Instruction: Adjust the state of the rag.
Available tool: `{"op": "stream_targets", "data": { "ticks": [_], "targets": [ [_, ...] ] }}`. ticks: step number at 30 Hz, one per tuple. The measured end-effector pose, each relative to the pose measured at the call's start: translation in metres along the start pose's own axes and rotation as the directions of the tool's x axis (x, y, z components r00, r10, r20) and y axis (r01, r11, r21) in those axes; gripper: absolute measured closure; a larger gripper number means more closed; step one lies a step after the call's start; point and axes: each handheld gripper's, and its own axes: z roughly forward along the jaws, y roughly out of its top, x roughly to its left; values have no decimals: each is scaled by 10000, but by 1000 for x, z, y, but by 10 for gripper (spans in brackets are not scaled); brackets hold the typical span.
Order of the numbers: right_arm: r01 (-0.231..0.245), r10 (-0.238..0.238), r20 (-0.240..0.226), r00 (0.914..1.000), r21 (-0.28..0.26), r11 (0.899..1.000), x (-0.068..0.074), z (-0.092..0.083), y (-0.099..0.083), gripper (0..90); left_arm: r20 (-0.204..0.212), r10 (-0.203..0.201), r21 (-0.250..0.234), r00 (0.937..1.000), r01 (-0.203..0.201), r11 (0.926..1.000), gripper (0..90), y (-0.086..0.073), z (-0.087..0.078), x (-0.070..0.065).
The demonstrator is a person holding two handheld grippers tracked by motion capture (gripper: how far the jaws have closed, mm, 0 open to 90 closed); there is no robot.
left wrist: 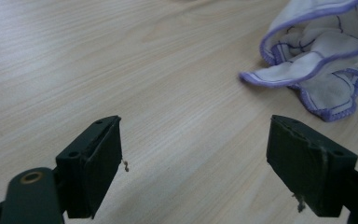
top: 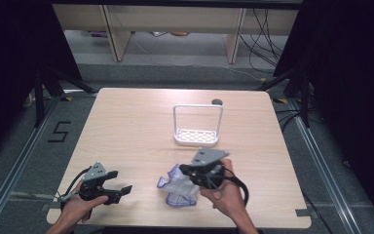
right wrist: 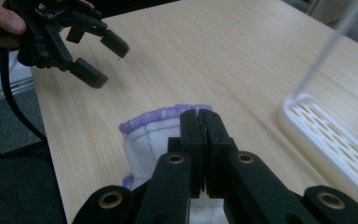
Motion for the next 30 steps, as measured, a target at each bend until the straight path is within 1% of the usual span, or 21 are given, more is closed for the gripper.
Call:
{"op": "stream_targets", "data": {
  "ticks": [1, 2, 3, 6, 7, 10, 11, 12, 13, 15, 16, 17, 18, 20, 21, 22, 24, 27, 28, 29, 30],
  "targets": [
    [0, 0, 0, 10000, 0, 10000, 0, 0, 0, 896, 0, 0, 0, 10000, 0, 10000, 174, 0, 0, 0],
    [-310, 316, 318, 9990, -200, 9993, -6, -20, -12, 896, -87, -48, -41, 10000, 48, 10000, 174, 0, 2, -2],
    [-395, 407, 486, 9980, -244, 9989, -9, -28, -19, 897, -87, -48, -41, 10000, 48, 10000, 174, 0, 2, -2],
    [-969, 970, 863, 9915, -50, 9953, -18, -45, -45, 897, 222, -91, 2, 9997, 91, 10000, 174, 3, 7, -5],
    [-969, 970, 863, 9915, -50, 9953, -18, -45, -45, 897, 222, -91, 2, 9997, 91, 10000, 174, 3, 7, -5],
    [-1539, 1479, 1297, 9805, 376, 9874, -28, -48, -80, 897, 262, 302, -35, 9992, -301, 9995, 184, 13, 13, -12],
    [-1539, 1479, 1297, 9805, 376, 9874, -28, -48, -80, 897, 262, 302, -35, 9992, -301, 9995, 189, 13, 13, -12],
    [-1645, 1544, 1338, 9789, 679, 9840, -35, -43, -95, 897, 433, 380, -125, 9983, -375, 9992, 194, 19, 18, -16],
    [-1645, 1544, 1338, 9789, 679, 9840, -35, -43, -95, 897, 433, 380, -125, 9983, -375, 9992, 200, 19, 18, -16],
    [-2124, 1931, 1546, 9689, 1195, 9699, -42, -37, -110, 897, 529, 672, -39, 9963, -671, 9977, 218, 26, 25, -21],
    [-2171, 1939, 1650, 9670, 1363, 9666, -45, -35, -113, 897, 597, 912, -51, 9940, -911, 9958, 226, 30, 33, -25],
    [-2171, 1939, 1650, 9670, 1363, 9666, -45, -35, -113, 897, 597, 912, -51, 9940, -911, 9958, 237, 30, 33, -25],
    [-2225, 1941, 1716, 9658, 1652, 9609, -49, -31, -119, 897, 681, 943, -22, 9932, -944, 9955, 247, 33, 38, -28],
    [-2321, 2001, 1826, 9626, 1750, 9568, -53, -29, -123, 897, 1155, 1093, 128, 9873, -1115, 9937, 258, 39, 49, -33],
    [-2321, 2001, 1826, 9626, 1750, 9568, -53, -29, -123, 897, 1155, 1093, 128, 9873, -1115, 9937, 271, 39, 49, -33],
    [-2271, 1913, 1895, 9631, 1898, 9552, -57, -25, -128, 897, 1512, 856, 60, 9848, -875, 9961, 279, 43, 55, -38],
    [-2271, 1889, 1929, 9629, 2005, 9530, -61, -22, -131, 896, 1956, 850, 262, 9770, -919, 9954, 297, 47, 59, -43],
    [-2430, 2069, 1877, 9602, 1955, 9501, -63, -21, -131, 891, 2121, 956, 309, 9726, -1045, 9940, 326, 48, 65, -50],
    [-2422, 2068, 1922, 9593, 1837, 9527, -63, -21, -131, 872, 2306, 950, 414, 9684, -1073, 9934, 326, 48, 67, -53],
    [-2636, 2292, 2018, 9522, 1645, 9505, -61, -23, -129, 830, 2479, 936, 474, 9643, -1086, 9930, 334, 49, 70, -57],
    [-2629, 2299, 2039, 9516, 1525, 9527, -60, -25, -126, 787, 2705, 933, 601, 9582, -1136, 9917, 342, 48, 74, -60]
  ]
}}
